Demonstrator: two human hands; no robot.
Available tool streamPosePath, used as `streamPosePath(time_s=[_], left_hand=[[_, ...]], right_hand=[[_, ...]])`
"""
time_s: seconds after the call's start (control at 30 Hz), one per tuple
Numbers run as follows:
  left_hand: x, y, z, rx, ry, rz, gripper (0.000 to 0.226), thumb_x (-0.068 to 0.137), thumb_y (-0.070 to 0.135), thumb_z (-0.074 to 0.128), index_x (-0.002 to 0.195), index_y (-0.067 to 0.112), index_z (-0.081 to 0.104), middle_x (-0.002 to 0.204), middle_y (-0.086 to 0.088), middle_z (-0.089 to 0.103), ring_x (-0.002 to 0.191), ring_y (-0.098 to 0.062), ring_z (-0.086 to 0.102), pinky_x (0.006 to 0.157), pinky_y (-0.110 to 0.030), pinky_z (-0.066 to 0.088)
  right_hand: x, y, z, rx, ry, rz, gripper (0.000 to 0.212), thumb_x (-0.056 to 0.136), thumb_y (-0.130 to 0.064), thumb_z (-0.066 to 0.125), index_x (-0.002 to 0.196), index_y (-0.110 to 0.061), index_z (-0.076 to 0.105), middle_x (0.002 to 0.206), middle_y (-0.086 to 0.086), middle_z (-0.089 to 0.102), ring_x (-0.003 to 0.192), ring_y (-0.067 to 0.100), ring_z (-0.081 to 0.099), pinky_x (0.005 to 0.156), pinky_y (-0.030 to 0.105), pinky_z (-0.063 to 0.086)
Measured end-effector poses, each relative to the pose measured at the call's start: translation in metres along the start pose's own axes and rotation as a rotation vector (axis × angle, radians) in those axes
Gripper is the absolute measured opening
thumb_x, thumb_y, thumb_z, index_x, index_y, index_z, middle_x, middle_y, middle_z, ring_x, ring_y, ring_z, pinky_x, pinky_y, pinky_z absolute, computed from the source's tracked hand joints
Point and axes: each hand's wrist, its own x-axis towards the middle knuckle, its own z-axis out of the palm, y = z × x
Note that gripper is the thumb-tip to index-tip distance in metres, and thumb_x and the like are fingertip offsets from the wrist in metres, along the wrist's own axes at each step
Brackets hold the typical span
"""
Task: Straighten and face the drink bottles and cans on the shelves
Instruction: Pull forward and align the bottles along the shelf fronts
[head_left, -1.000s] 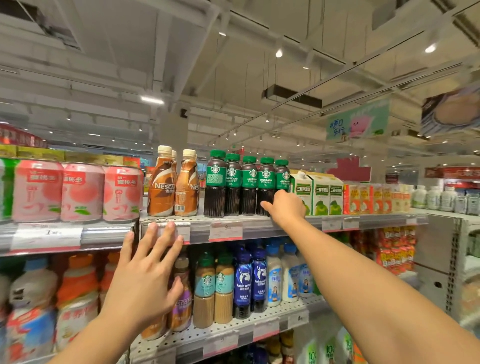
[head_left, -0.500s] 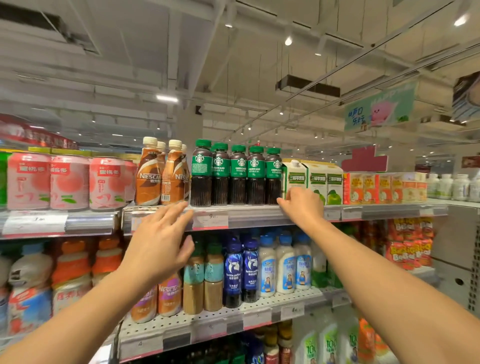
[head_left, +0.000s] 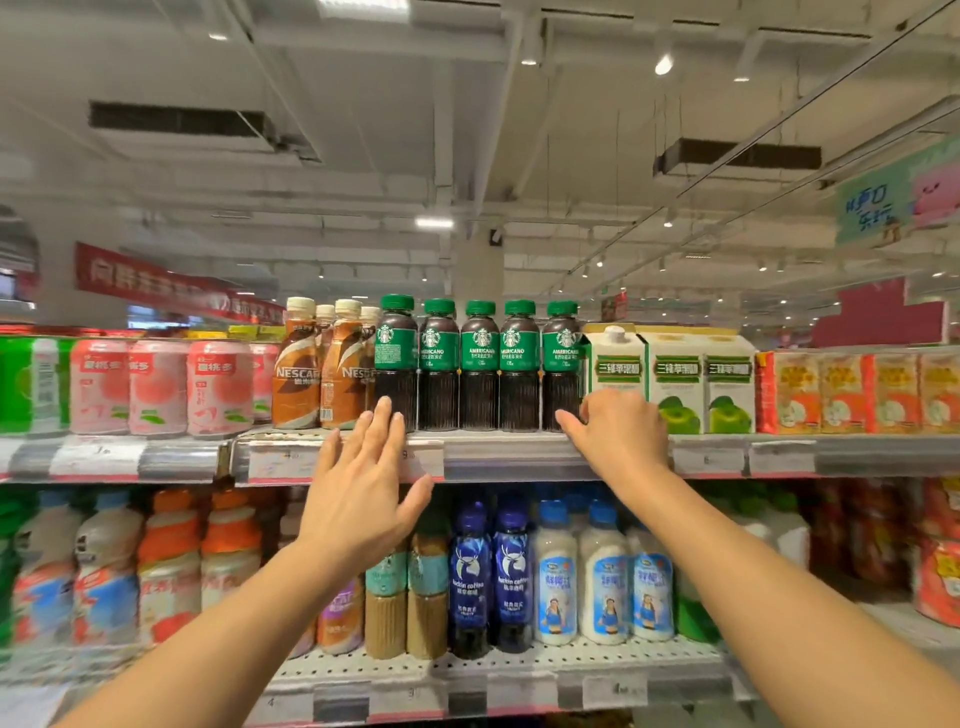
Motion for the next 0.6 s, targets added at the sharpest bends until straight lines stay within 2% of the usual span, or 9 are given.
streamPosePath(time_s=[0.1,0.3,0.43,0.6], left_hand=[[0.002,0.003,-0.001,0.003,-0.015,-0.020,0.087,0.095,0.072,0.012,0.163,0.019,0.002,0.169,-0.002,-0.013,0.157,-0.018,-0.002,0.127,-0.048,0.004],[0.013,0.007,-0.005,-0.027,-0.048,-0.060,0.085,0.095,0.073,0.013,0.162,0.022,0.008,0.170,-0.001,-0.003,0.156,-0.021,0.008,0.125,-0.051,0.007],[0.019,0.007,-0.006,-0.067,-0.061,-0.053,0.083,0.095,0.073,0.011,0.162,0.024,0.010,0.170,0.000,0.001,0.156,-0.021,0.011,0.125,-0.053,0.007],[0.015,0.003,-0.003,-0.061,-0.031,-0.020,0.083,0.094,0.074,0.008,0.162,0.026,0.009,0.170,0.002,0.001,0.155,-0.019,0.013,0.125,-0.052,0.008]], right_hand=[[0.003,-0.002,0.004,0.008,-0.009,0.007,0.046,0.093,-0.062,0.059,0.084,-0.018,0.068,0.069,-0.002,0.051,0.069,0.023,0.054,0.061,0.031,0.046],[0.005,-0.008,0.006,0.001,-0.005,0.042,0.044,0.093,-0.061,0.060,0.083,-0.019,0.065,0.076,0.002,0.058,0.073,0.026,0.055,0.066,0.032,0.047],[0.004,-0.013,0.007,-0.009,-0.006,0.055,0.044,0.093,-0.062,0.060,0.078,-0.021,0.064,0.076,-0.001,0.061,0.074,0.024,0.061,0.066,0.033,0.050],[-0.004,-0.016,0.008,0.037,0.009,0.067,0.052,0.092,-0.069,0.054,0.071,-0.023,0.065,0.073,-0.005,0.060,0.070,0.020,0.059,0.062,0.030,0.048]])
